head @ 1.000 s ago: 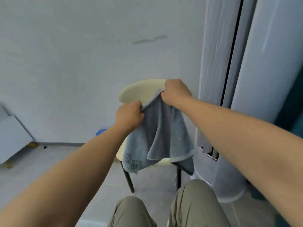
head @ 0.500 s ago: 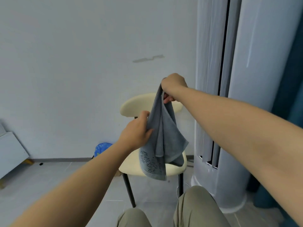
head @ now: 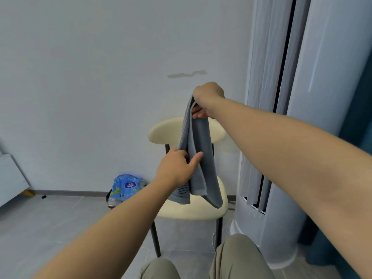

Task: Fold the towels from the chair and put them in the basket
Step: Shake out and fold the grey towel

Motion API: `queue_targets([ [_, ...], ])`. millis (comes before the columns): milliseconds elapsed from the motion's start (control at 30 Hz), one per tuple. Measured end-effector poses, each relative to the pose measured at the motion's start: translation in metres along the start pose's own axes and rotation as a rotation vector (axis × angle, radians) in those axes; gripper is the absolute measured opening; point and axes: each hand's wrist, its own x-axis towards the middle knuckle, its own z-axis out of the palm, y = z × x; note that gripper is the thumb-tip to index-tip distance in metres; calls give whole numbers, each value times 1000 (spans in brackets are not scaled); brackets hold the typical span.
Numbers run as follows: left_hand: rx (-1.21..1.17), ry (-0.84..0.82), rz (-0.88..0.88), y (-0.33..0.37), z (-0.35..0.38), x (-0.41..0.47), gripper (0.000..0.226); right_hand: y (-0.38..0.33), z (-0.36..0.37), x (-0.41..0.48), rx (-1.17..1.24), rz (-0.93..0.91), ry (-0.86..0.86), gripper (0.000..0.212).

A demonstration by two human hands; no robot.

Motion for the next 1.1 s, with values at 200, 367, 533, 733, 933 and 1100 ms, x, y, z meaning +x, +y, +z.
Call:
queue_targets([
  [200, 88, -69, -101, 2, 16, -5, 31, 6, 7, 4, 18, 24, -19, 32],
  [367, 135, -136, -80, -23, 5, -4, 10, 23, -12, 19, -103, 85, 79, 35],
  [533, 207, -198, 11, -54, -29, 1, 23, 48, -30, 31, -167, 185, 106, 32],
  [733, 301, -192, 112, -76, -81, 13, 12, 66, -47, 33, -202, 210, 107, 19],
  [933, 380, -152, 159, -82, -108, 15, 8, 77, -52, 39, -299, 206, 156, 5],
  [1100, 340, -54, 123, -89, -115, 18, 15, 87, -55, 53, -299, 305, 89, 14],
])
